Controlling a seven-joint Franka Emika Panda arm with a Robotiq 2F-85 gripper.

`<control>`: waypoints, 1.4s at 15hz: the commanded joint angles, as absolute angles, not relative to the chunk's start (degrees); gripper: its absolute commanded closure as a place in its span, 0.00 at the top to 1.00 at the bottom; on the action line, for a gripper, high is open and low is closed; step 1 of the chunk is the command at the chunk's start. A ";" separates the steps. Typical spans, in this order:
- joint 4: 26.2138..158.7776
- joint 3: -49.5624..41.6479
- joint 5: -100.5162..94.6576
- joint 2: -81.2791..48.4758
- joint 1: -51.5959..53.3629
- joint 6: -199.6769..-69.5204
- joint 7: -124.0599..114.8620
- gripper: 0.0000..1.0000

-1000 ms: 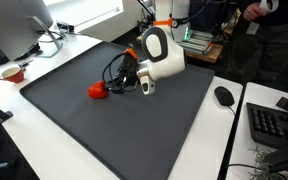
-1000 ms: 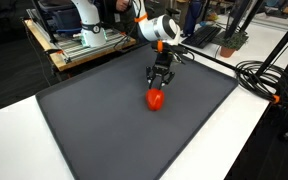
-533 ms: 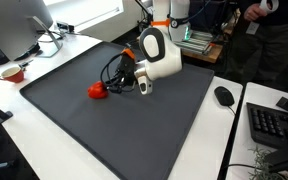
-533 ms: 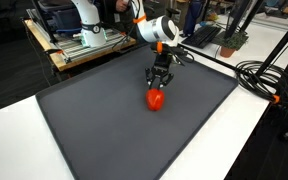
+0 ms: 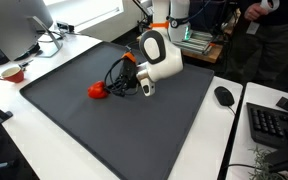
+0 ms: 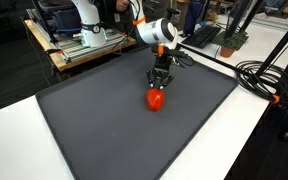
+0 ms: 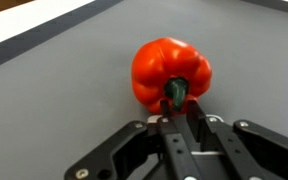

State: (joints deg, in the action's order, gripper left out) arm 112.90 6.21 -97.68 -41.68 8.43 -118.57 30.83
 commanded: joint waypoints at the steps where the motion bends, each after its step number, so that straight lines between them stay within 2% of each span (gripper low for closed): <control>1: 112.05 5.86 -100.12 -42.12 8.25 -119.80 31.56 0.13; 5: 112.03 5.84 -100.28 -42.08 8.21 -119.76 31.62 0.23; 7: 112.08 5.85 -100.19 -42.09 8.16 -119.79 31.57 0.46; 9: 112.24 5.85 -100.25 -41.94 8.18 -119.76 31.12 0.53; 12: 112.41 5.88 -100.24 -41.61 8.22 -119.69 30.90 0.52; 13: 112.42 5.88 -100.25 -41.52 8.25 -119.64 30.83 0.45; 14: 112.37 5.89 -100.21 -41.51 8.25 -119.64 30.86 0.43; 15: 112.23 5.84 -100.25 -41.57 8.26 -119.56 30.75 0.33; 16: 112.15 5.83 -100.23 -41.57 8.27 -119.53 30.75 0.36; 17: 112.04 5.79 -100.24 -41.59 8.29 -119.45 30.73 0.32; 20: 111.84 5.71 -100.18 -41.53 8.27 -119.40 30.63 0.34; 21: 111.82 5.67 -100.18 -41.53 8.28 -119.35 30.62 0.38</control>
State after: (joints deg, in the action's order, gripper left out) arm 112.07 6.01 -98.49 -41.67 8.44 -118.83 30.90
